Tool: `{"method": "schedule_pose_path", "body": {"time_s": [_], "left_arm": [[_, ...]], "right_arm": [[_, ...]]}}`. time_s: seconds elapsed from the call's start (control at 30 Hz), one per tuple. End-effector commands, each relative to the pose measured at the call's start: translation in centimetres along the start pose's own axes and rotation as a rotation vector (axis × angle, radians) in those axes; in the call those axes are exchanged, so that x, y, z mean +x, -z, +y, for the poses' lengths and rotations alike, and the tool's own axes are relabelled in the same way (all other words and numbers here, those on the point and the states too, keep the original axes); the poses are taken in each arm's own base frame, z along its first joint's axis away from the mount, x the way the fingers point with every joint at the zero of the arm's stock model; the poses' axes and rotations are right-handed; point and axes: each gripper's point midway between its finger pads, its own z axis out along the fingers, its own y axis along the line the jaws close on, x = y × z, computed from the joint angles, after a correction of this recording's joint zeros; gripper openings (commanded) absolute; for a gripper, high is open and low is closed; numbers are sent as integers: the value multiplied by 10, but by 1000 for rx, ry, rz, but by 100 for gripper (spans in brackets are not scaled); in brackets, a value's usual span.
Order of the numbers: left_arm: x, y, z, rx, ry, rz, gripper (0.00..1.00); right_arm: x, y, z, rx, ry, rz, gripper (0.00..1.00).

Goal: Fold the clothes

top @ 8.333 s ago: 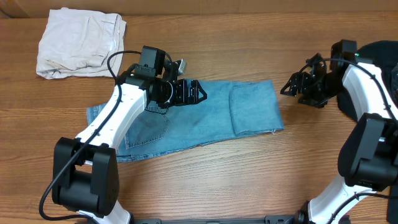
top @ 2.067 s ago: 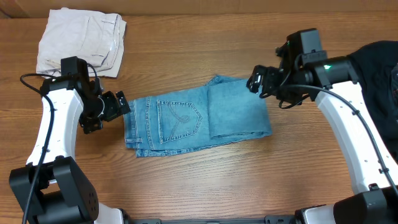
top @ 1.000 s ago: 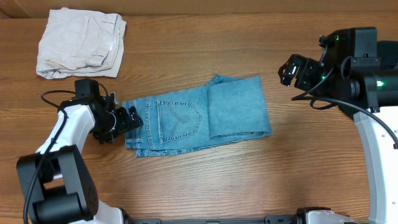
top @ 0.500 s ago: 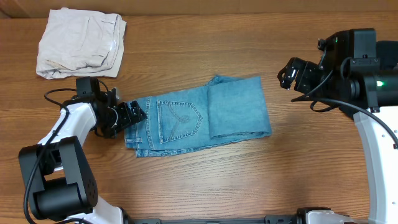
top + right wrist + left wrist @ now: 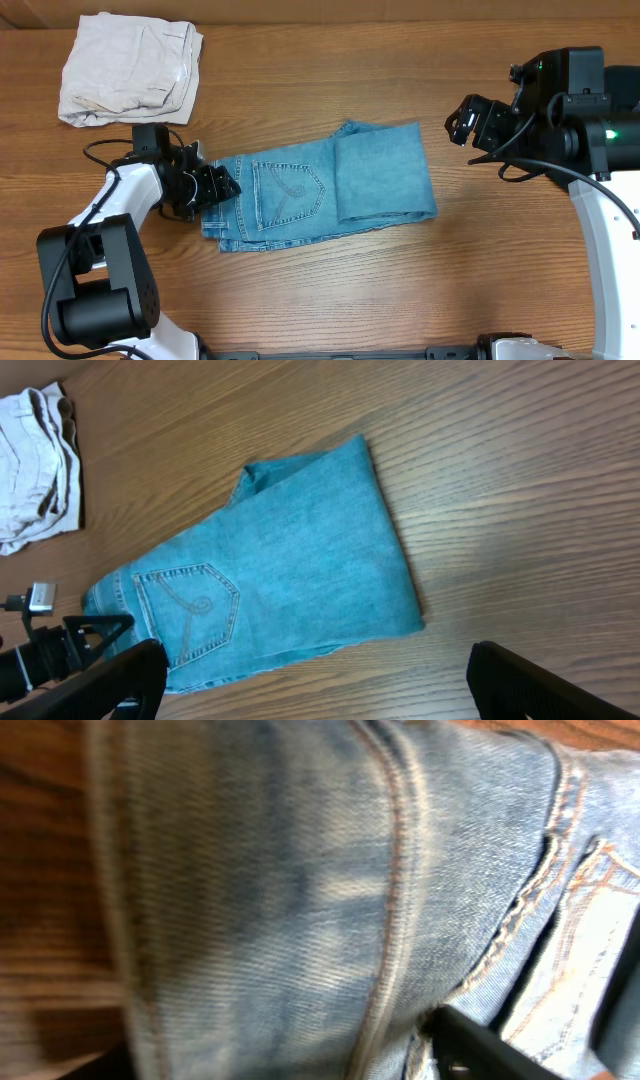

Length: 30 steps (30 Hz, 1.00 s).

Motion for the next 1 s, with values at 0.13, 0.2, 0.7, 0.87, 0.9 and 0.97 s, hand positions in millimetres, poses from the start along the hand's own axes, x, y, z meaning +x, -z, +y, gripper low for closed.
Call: {"method": "schedule_pose_path", "body": {"time_s": [0.13,0.2,0.7,0.87,0.9,0.97], "left_arm": [[13,-13,1,10,-3,53,10],[10,-12,1,6,-6,47,4],[-35,76,42,-438,97,1,4],[-66,132,43,-467,140,-87,4],[-72,143,39,-466,141,-106,4],[-82,163,30,-465,122,-141,4]], "right_arm": [[-5,16,6,-24,8,-43,100],[-4,16,6,-24,8,-43,100],[-4,16,6,-23,12,-42,100],[-1,16,4,-17,9,-28,100],[0,16,4,-16,8,-25,100],[0,15,4,-16,8,-23,100]]}}
